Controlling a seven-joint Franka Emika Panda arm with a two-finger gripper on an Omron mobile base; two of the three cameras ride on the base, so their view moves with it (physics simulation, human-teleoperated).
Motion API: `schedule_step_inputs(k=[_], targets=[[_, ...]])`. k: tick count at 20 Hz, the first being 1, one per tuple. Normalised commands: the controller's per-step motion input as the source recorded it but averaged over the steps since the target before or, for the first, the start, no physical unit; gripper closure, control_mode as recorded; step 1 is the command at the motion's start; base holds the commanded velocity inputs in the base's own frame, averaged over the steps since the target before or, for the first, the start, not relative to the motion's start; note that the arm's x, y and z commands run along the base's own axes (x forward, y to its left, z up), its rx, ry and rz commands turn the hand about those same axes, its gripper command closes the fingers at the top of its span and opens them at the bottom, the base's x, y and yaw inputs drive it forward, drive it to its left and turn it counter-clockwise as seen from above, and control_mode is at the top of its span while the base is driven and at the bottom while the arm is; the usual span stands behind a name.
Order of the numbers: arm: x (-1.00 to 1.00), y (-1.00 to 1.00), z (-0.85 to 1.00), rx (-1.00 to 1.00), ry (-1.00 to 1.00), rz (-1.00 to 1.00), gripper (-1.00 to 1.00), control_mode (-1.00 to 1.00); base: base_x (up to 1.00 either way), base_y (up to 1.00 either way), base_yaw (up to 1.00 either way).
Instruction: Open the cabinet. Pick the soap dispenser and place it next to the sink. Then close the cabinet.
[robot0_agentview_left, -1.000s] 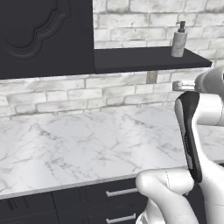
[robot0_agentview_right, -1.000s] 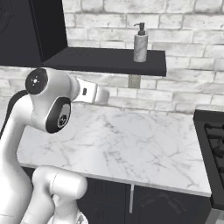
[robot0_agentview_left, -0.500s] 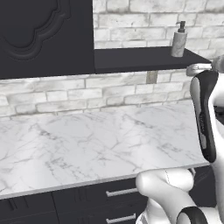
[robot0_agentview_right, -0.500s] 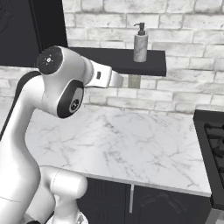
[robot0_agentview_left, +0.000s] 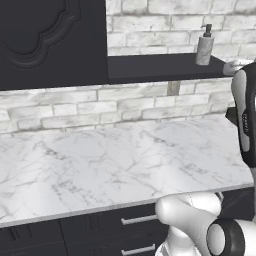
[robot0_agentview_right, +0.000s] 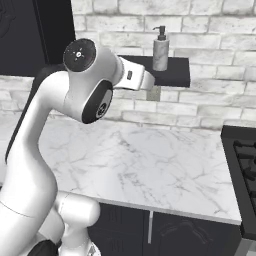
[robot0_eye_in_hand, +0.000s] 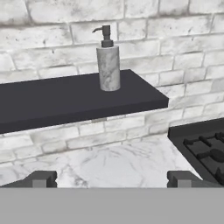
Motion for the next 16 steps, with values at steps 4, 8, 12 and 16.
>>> schedule_step_inputs(k=[4, 8, 12, 16], targets=[[0.55, 0.0, 0.29, 0.0, 0.04, -0.02, -1.0, -1.0, 0.0, 0.0, 0.0], [0.51, 0.0, 0.06, 0.01, 0.01, 0.0, -1.0, -1.0, 0.0, 0.0, 0.0], [0.38, 0.0, 0.0, 0.05, 0.0, 0.0, -1.0, -1.0, 0.0, 0.0, 0.0], [0.42, 0.0, -0.03, 0.09, 0.0, 0.0, -1.0, -1.0, 0.0, 0.0, 0.0]])
